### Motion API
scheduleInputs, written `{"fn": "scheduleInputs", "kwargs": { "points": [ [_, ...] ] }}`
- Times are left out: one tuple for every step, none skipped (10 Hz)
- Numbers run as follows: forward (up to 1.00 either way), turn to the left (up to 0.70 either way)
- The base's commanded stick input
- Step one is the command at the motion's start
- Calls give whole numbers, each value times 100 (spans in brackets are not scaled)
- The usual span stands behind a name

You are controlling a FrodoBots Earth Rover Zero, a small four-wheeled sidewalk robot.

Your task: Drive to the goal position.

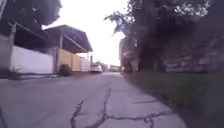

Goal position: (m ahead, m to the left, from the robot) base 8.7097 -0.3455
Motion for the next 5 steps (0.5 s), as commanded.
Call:
{"fn": "scheduleInputs", "kwargs": {
  "points": [
    [70, 0],
    [70, 0],
    [70, 0],
    [70, 0],
    [70, 0]
  ]
}}
